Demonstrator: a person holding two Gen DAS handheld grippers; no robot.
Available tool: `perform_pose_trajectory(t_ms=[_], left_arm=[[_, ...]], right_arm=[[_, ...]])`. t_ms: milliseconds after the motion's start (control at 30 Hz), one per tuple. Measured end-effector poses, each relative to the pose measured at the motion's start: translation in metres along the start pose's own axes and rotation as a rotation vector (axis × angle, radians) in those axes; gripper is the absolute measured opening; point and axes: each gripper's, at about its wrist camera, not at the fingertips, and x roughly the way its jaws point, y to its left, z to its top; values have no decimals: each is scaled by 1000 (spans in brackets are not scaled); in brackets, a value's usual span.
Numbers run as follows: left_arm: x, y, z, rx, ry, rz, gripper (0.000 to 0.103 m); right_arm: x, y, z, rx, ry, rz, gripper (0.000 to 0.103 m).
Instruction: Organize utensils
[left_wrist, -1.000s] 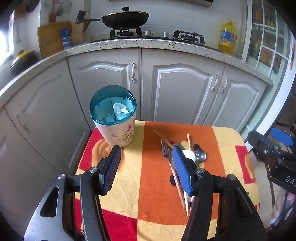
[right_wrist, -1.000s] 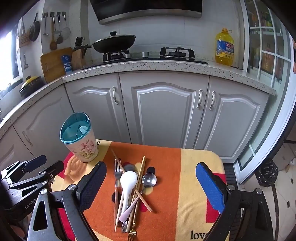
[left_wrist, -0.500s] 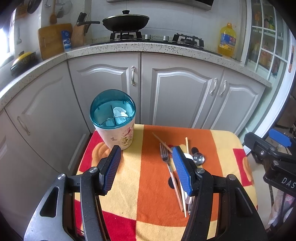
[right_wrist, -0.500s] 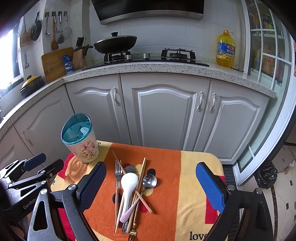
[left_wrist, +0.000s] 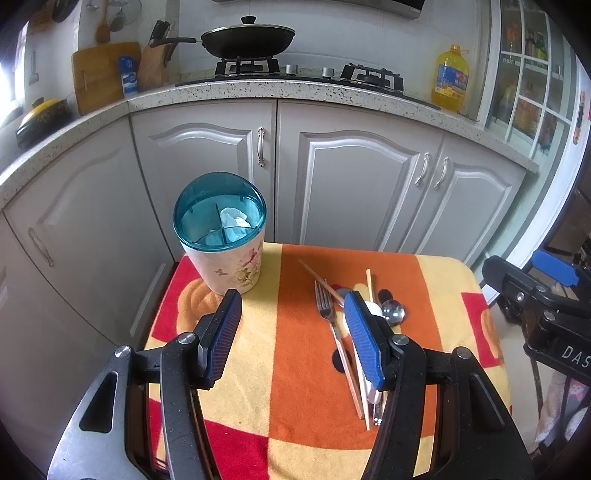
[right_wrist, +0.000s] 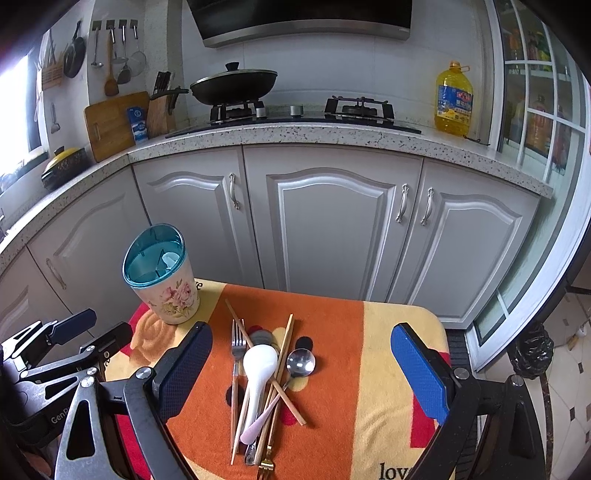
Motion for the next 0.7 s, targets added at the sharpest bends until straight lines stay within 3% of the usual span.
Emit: perform_pose_trajectory(t_ms=[267,433,700], left_arm=[[6,4,1,-14,46,-1,57],[5,4,1,2,16,16,57],[2,5,3,-28,44,-6,57]], right_arm=[[2,1,0,-8,7,-2,97],[2,2,1,-11,5,-3,97],[2,2,2,-12,6,-2,97]])
